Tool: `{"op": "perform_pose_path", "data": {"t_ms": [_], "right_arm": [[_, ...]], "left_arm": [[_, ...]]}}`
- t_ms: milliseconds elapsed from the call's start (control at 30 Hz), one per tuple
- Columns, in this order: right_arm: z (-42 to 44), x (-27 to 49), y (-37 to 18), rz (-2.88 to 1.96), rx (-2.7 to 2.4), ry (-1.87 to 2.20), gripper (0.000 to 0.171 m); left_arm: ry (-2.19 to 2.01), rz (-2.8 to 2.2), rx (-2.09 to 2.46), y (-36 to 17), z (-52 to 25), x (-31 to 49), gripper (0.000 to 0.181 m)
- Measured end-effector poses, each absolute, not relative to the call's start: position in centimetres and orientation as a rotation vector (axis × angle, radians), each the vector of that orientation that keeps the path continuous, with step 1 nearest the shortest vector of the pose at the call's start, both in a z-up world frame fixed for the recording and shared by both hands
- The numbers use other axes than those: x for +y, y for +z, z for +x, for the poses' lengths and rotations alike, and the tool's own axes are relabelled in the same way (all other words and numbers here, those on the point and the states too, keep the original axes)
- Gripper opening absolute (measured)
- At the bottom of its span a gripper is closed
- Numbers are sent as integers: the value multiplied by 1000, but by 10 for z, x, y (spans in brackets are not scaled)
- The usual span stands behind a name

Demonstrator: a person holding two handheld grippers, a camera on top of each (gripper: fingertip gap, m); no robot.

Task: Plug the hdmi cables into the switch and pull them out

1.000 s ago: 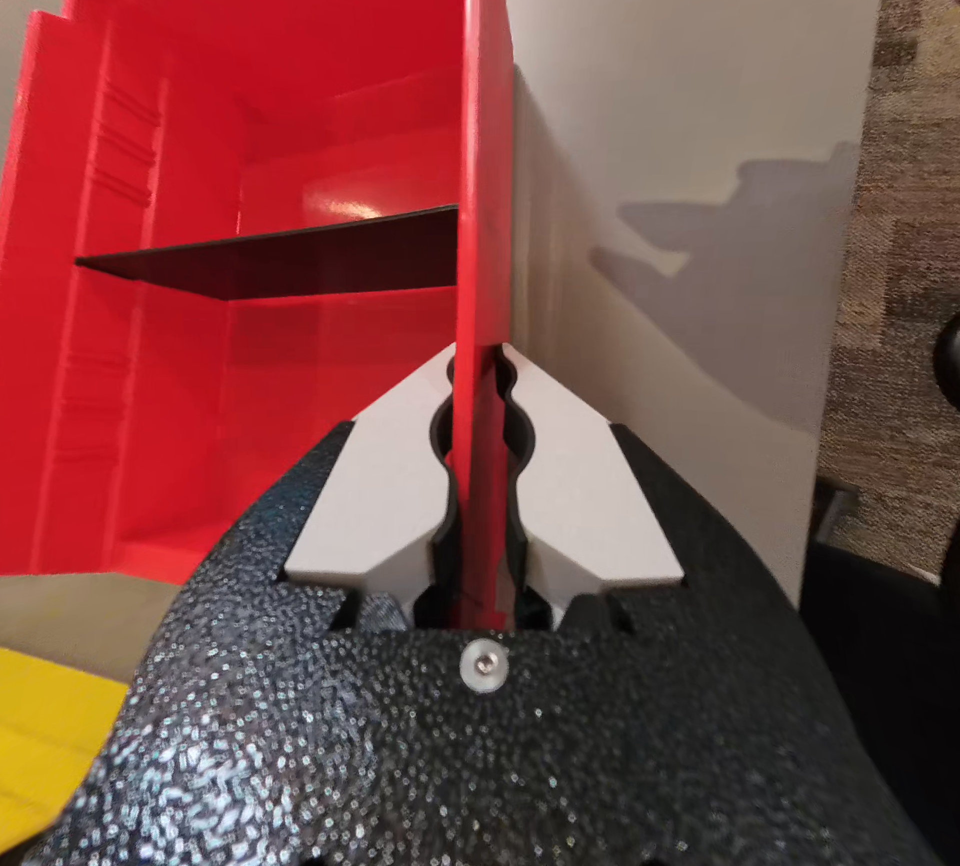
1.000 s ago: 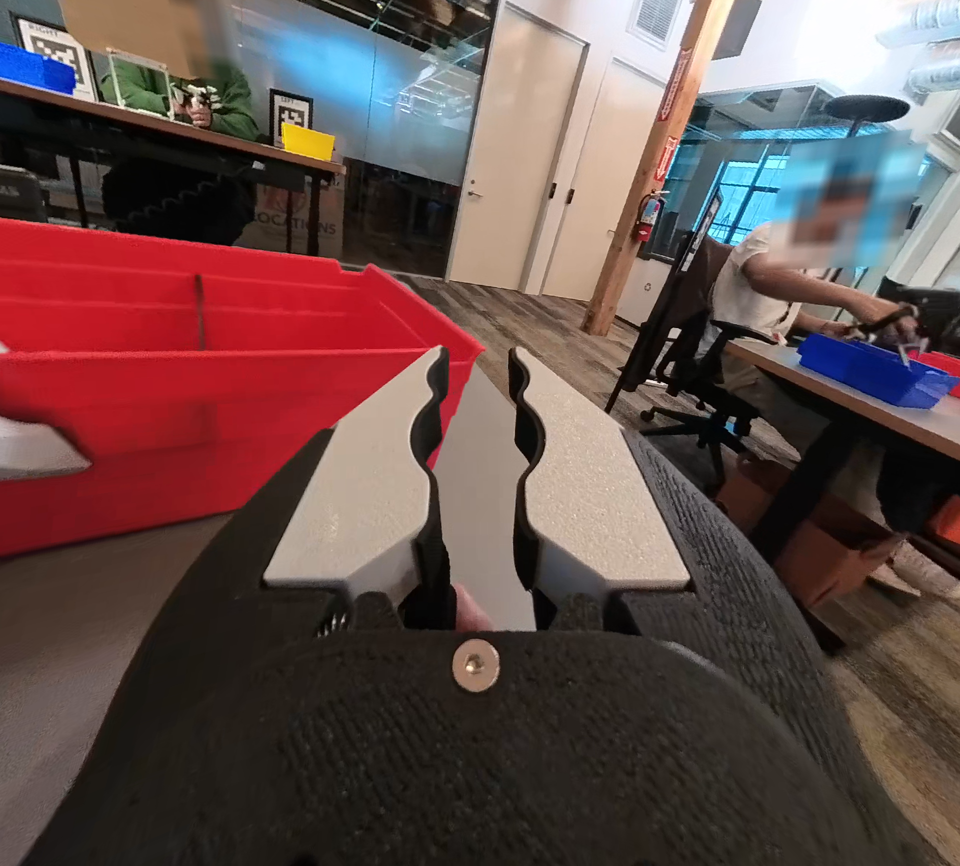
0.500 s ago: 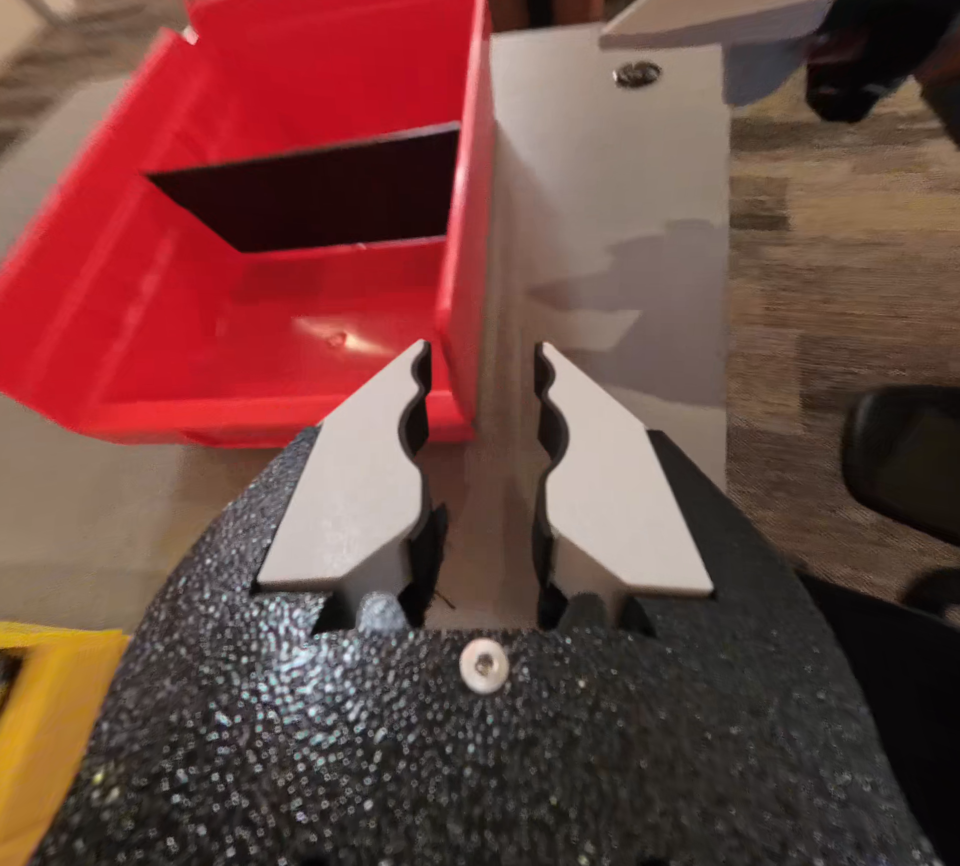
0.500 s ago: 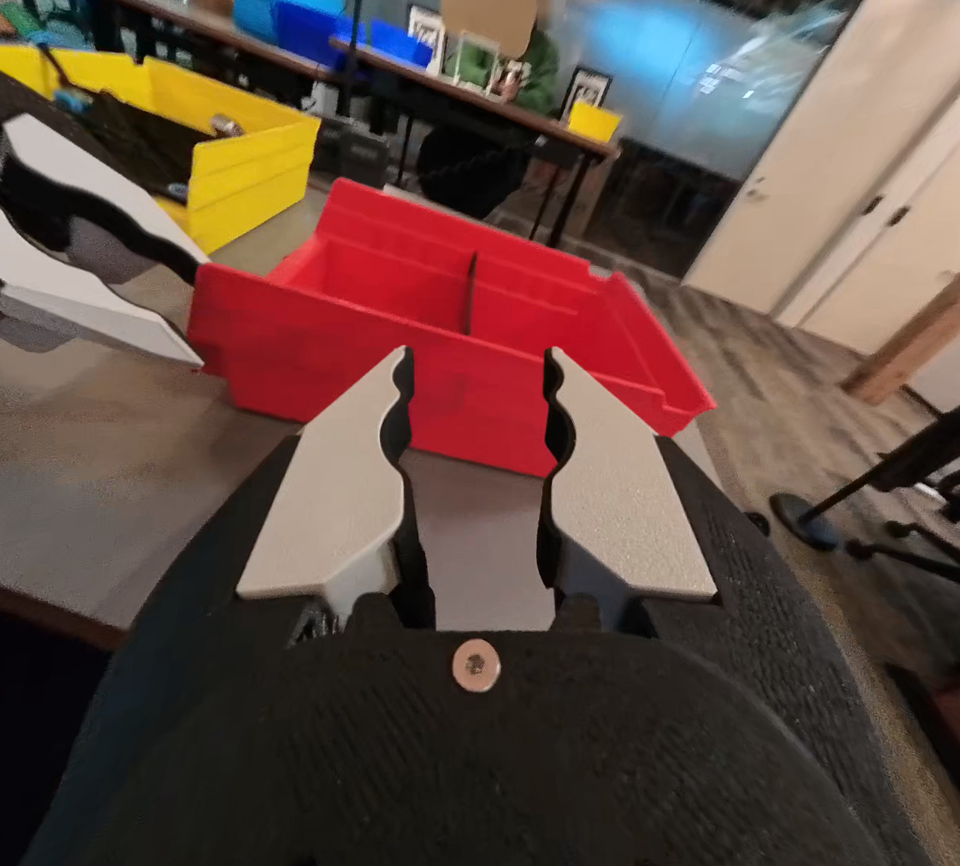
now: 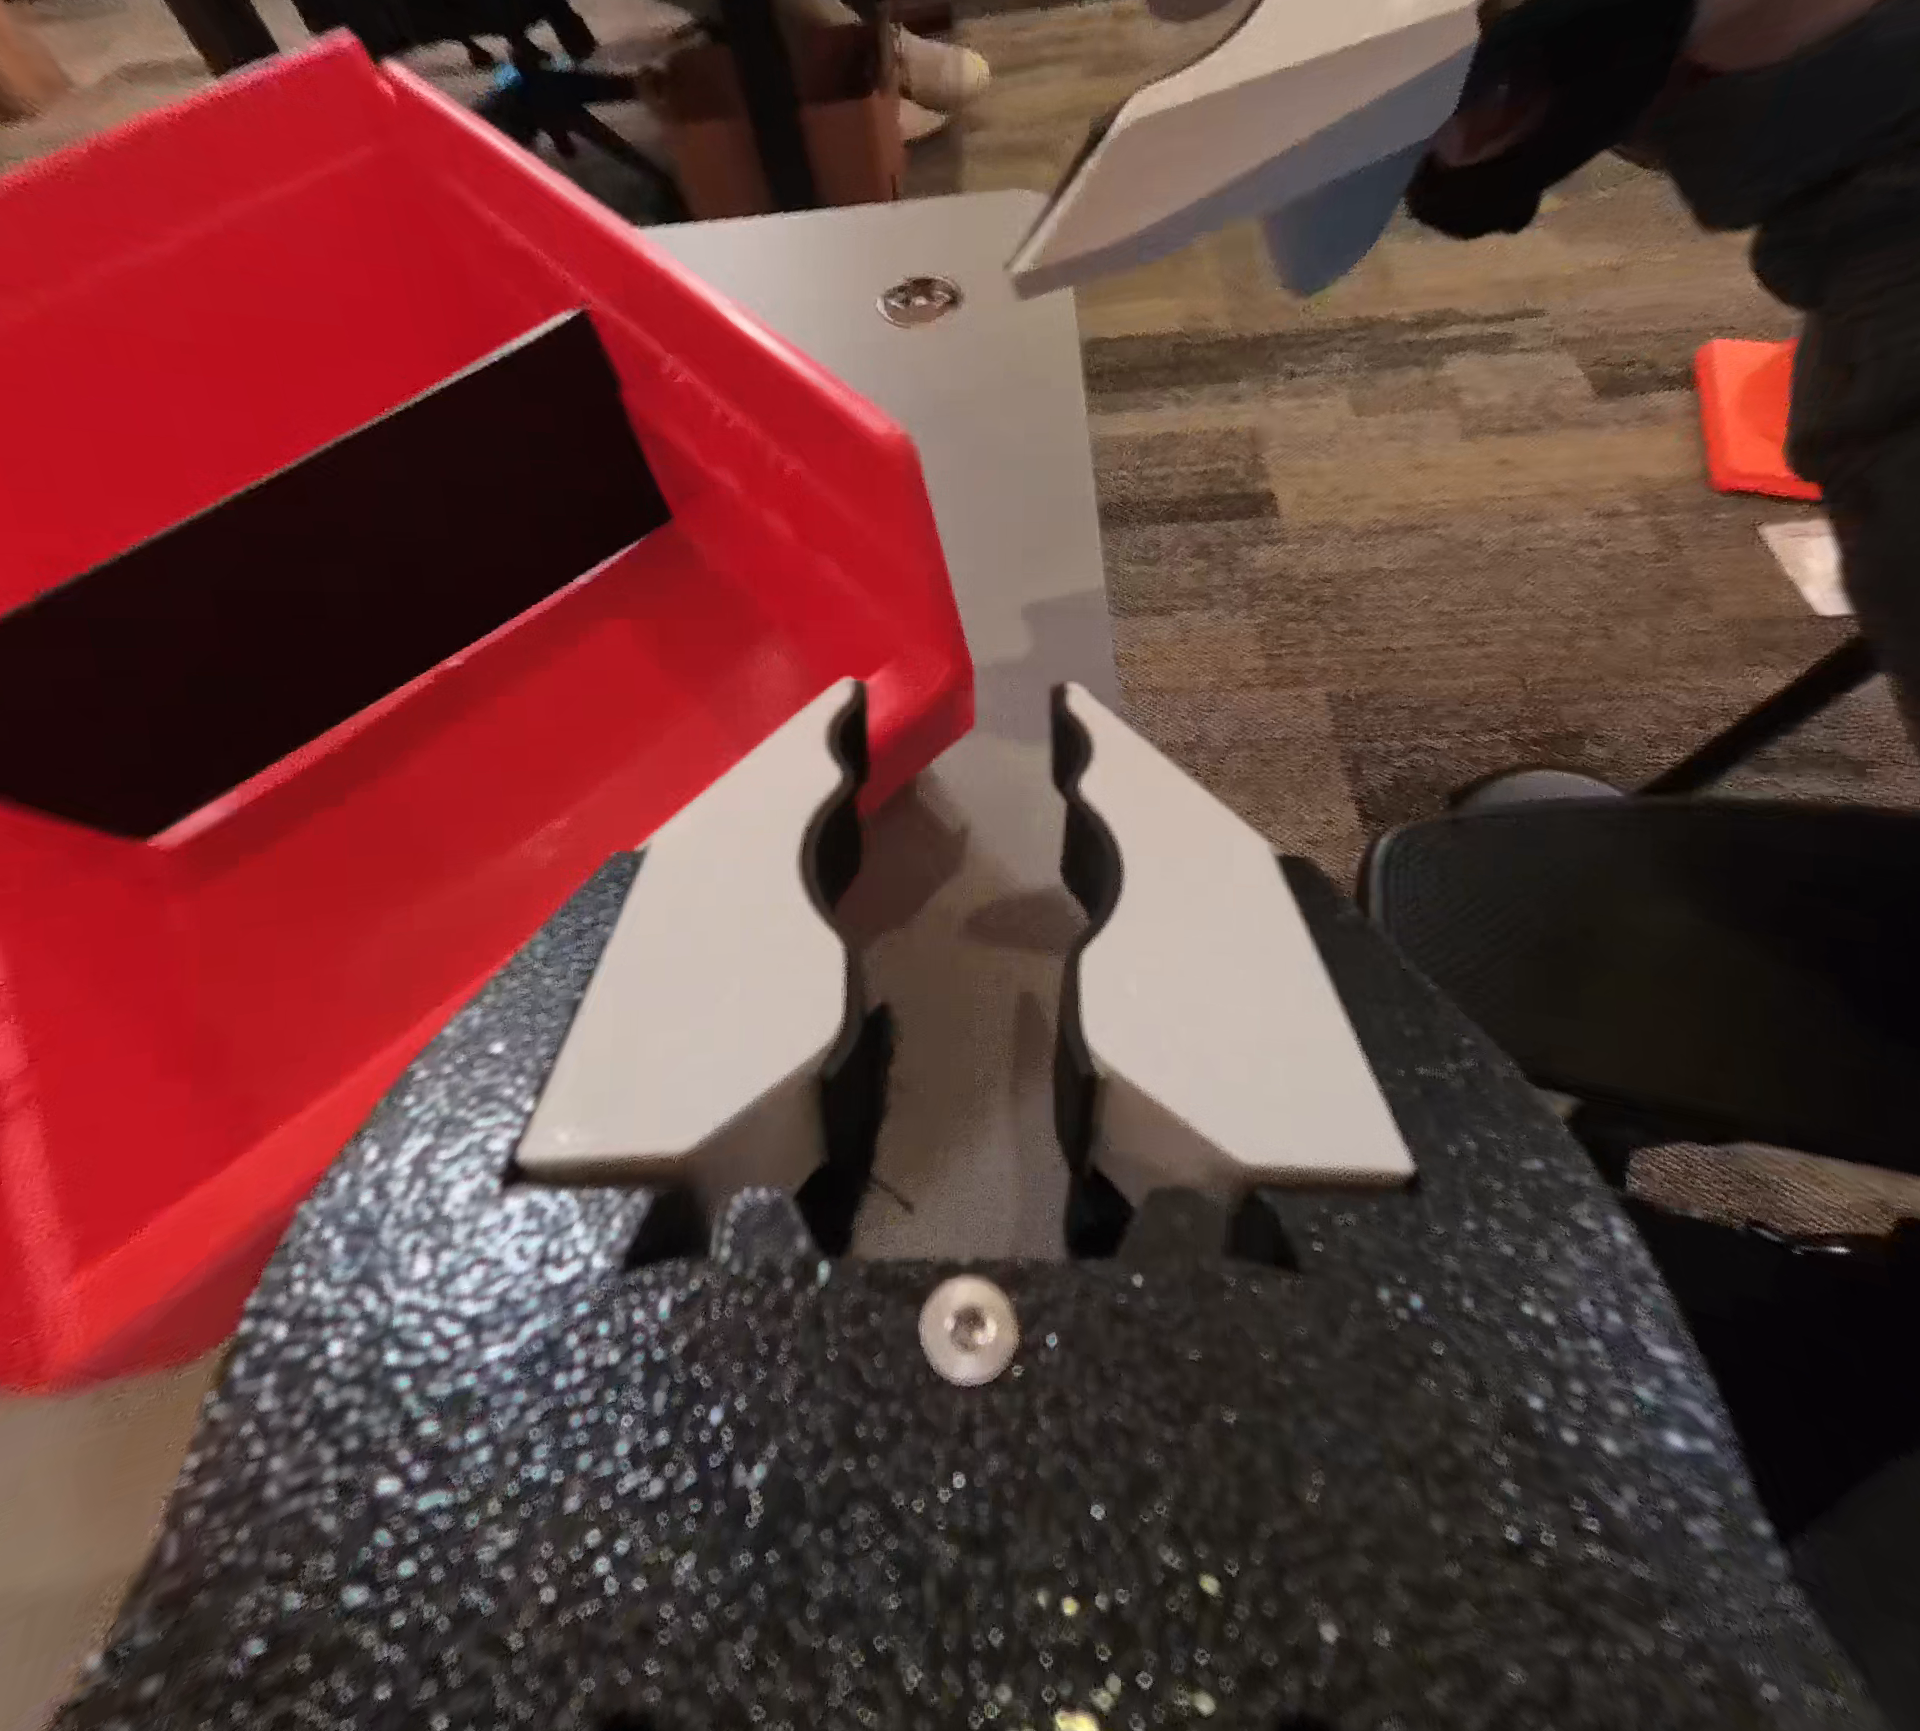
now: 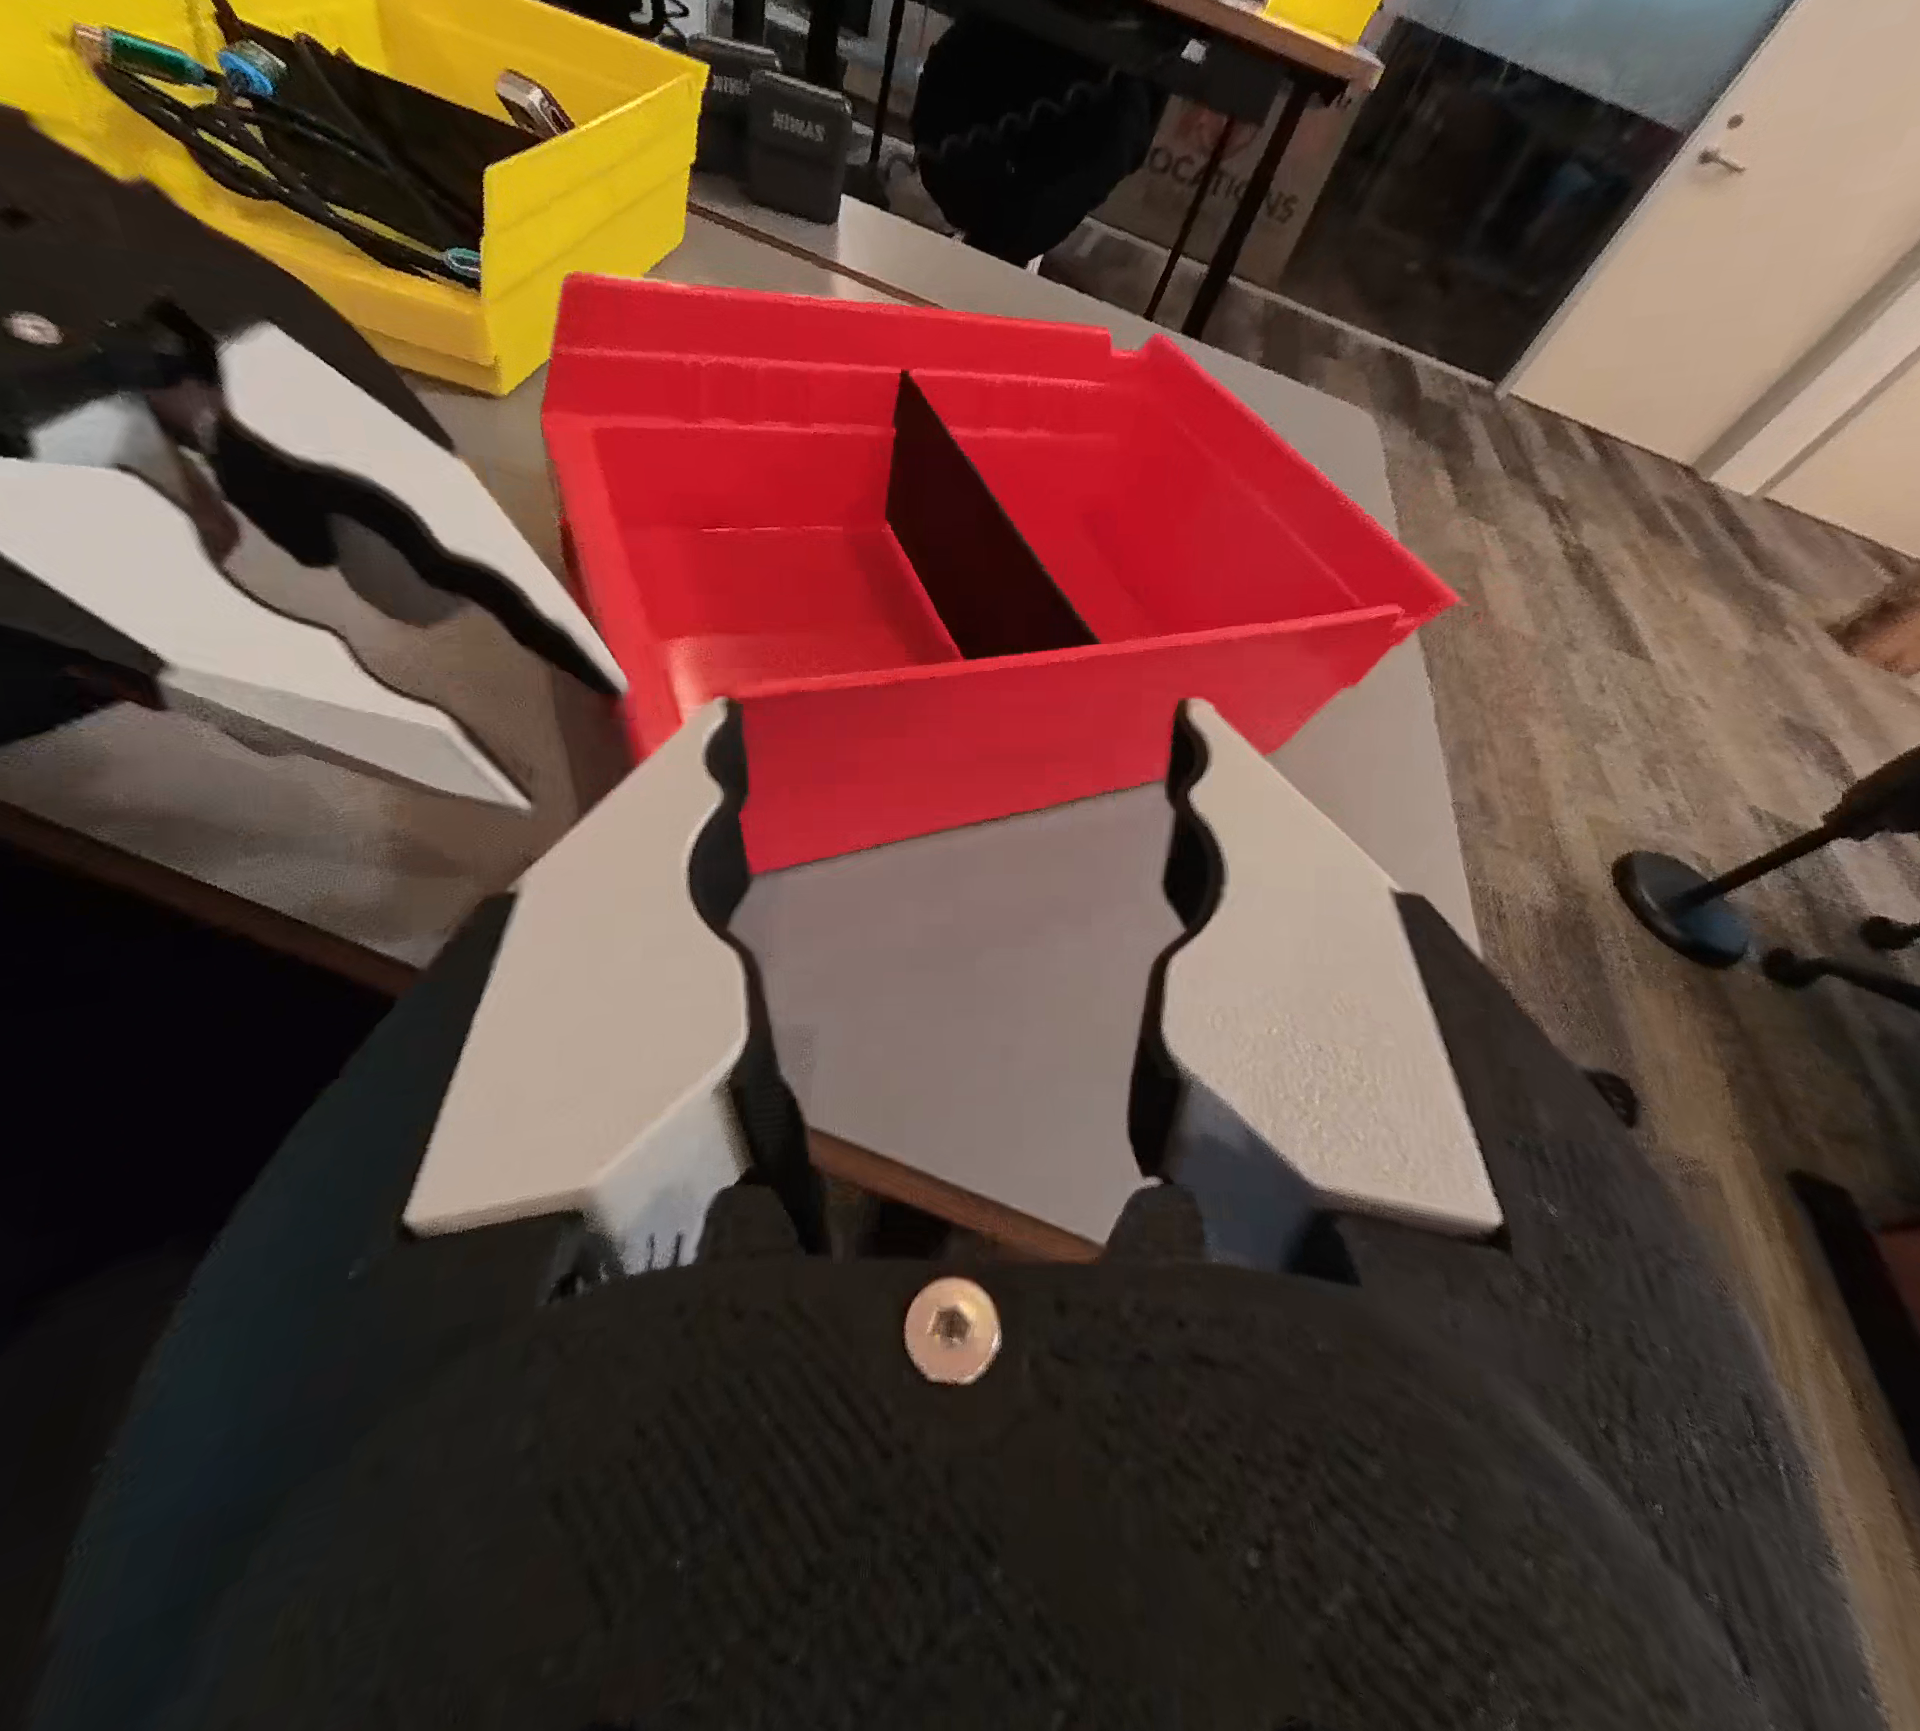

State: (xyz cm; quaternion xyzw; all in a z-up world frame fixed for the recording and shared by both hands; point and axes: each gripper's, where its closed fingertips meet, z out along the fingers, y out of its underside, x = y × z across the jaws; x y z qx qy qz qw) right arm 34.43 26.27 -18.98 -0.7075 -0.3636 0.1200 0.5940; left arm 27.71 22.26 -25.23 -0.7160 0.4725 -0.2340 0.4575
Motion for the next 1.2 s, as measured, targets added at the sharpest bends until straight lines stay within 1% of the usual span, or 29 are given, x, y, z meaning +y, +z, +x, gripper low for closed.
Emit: {"op": "perform_pose_path", "data": {"t_ms": [33,100,133,200,300,333,400,500,600,700,767,867,967,1000,1033,1067,1100,1200], "right_arm": [[344,261,-189,-1661,-838,292,90],[338,257,-189,-1695,-843,324,101],[334,255,-191,-1710,-861,329,110],[324,255,-200,-1757,-906,313,122],[309,260,-221,-1836,-970,294,132],[304,262,-228,-1861,-991,297,134],[296,265,-243,-1907,-1033,281,135],[292,271,-258,-1932,-1071,235,133],[294,280,-265,-1928,-1068,187,126],[300,291,-270,-1928,-1035,129,121],[300,295,-272,-1921,-1021,127,125],[299,300,-271,-1894,-998,132,127],[303,303,-272,-1901,-967,128,122],[305,304,-272,-1906,-956,131,121],[308,304,-273,-1911,-944,134,118],[309,304,-274,-1913,-939,141,110],[310,304,-274,-1914,-939,148,100],[315,307,-276,-1904,-924,125,73]], "left_arm": [[-531,-1738,1138,-246,264,222,42],[-361,-1672,1029,-230,222,228,50],[-249,-1633,950,-219,194,232,51],[-11,-1556,745,-193,126,237,52],[274,-1469,427,-161,21,225,57],[337,-1465,344,-158,-9,220,58],[416,-1533,209,-165,-59,216,79],[366,-1668,78,-189,-102,218,102],[291,-1739,6,-207,-122,222,104],[237,-1807,-5,-223,-130,228,95],[205,-1839,-24,-231,-135,234,90],[209,-1878,-62,-244,-150,243,75],[228,-1926,-109,-258,-165,248,53],[242,-1932,-121,-262,-170,249,40],[222,-1935,-116,-264,-169,250,38],[177,-1933,-110,-265,-166,251,27],[154,-1936,-109,-266,-164,251,13],[298,-1945,-104,-266,-180,246,7]]}}
